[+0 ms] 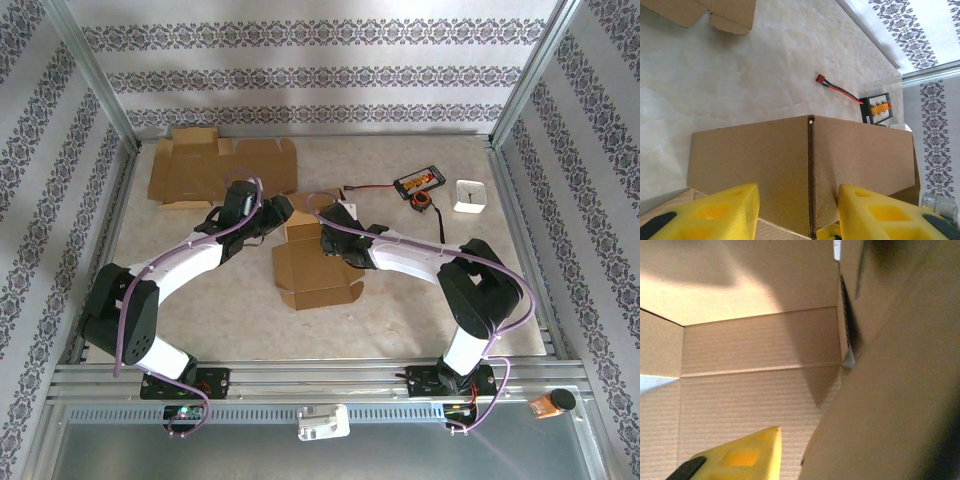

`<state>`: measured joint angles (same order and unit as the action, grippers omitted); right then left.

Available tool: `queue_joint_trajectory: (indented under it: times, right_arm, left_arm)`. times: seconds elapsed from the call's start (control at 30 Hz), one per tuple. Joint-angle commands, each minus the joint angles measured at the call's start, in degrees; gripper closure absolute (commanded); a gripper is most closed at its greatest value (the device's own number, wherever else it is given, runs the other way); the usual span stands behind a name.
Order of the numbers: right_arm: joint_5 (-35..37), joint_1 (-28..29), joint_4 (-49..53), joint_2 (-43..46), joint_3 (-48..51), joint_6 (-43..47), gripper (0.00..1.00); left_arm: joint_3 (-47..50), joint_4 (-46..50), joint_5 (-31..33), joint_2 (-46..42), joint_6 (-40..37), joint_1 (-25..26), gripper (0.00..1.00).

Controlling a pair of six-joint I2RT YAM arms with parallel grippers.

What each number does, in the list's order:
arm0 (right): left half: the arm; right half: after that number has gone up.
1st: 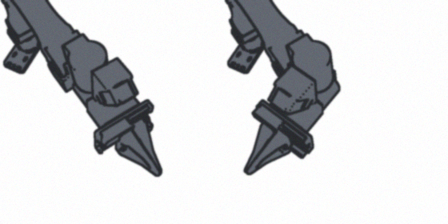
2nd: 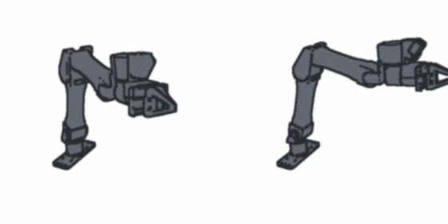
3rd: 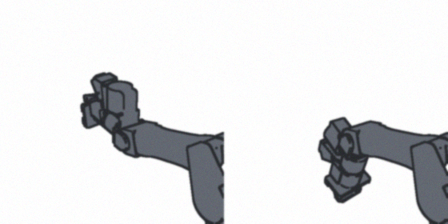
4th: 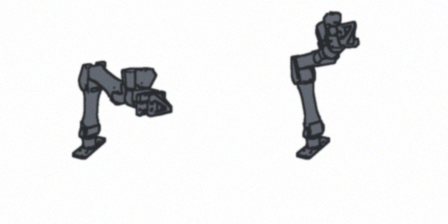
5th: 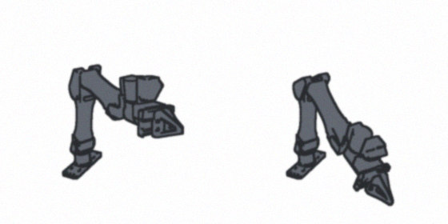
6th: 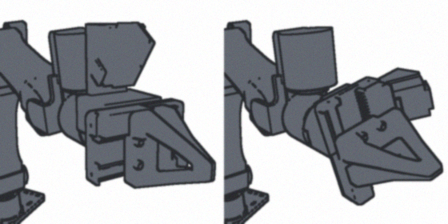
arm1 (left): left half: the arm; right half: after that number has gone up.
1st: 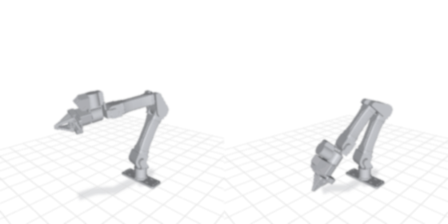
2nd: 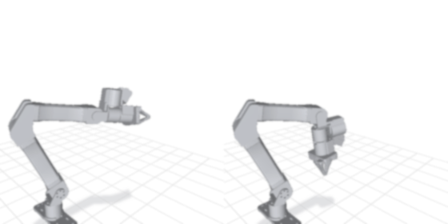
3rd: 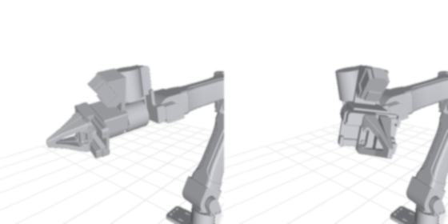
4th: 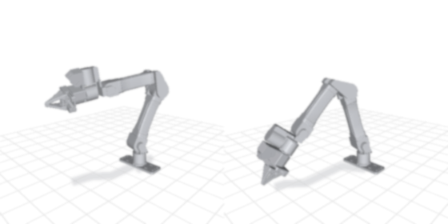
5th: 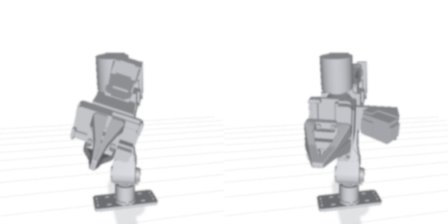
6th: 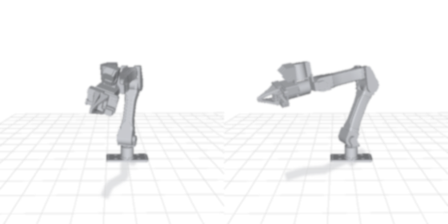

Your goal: Fold the paper box

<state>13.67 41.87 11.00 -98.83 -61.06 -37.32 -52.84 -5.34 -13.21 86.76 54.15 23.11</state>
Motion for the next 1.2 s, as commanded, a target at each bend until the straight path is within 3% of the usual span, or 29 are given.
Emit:
queue_joint_trajectory:
  times: [0.0,0.17,0.37,0.47,0.57,0.63,0.77,1.17]
  right_arm:
    - [-2.42,-0.22,0.22,0.74,-3.08,0.58,0.68]
    - [-8.14,-0.46,-1.26,9.25,0.44,8.38,0.52]
    - [-15.99,-2.77,1.58,26.21,7.47,20.88,0.34]
    - [-14.7,-7.08,1.15,35.78,12.34,29.77,0.17]
    - [-15.83,-16.3,-5.6,41.25,18.01,37.34,0.23]
    - [-20.74,-23.62,-10.33,40.61,20.53,43.21,0.28]
    - [-23.98,-29.46,-8.25,31.19,16.66,53.9,0.25]
    - [-39.95,-27.23,-7.32,7.8,3.65,74.67,0.3]
  left_arm:
    - [-0.17,0.35,-0.98,0.76,0.17,-0.43,0.56]
    - [-1.52,3.47,1.14,0.57,-2.56,-0.42,0.56]
    - [-3.81,6.76,2.18,1.21,-6.21,-0.42,0.56]
    - [-4.35,6.66,1.48,1.79,-6.34,-0.44,0.57]
    - [-5.18,7.14,0.83,2.49,-6.59,-0.44,0.57]
    - [-5.42,7.15,0.57,2.78,-6.69,-0.39,0.57]
    - [-5.53,7.04,0.04,3.02,-7.0,-0.44,0.58]
    - [-6.81,7.36,-1.57,4.65,-7.89,-0.28,0.59]
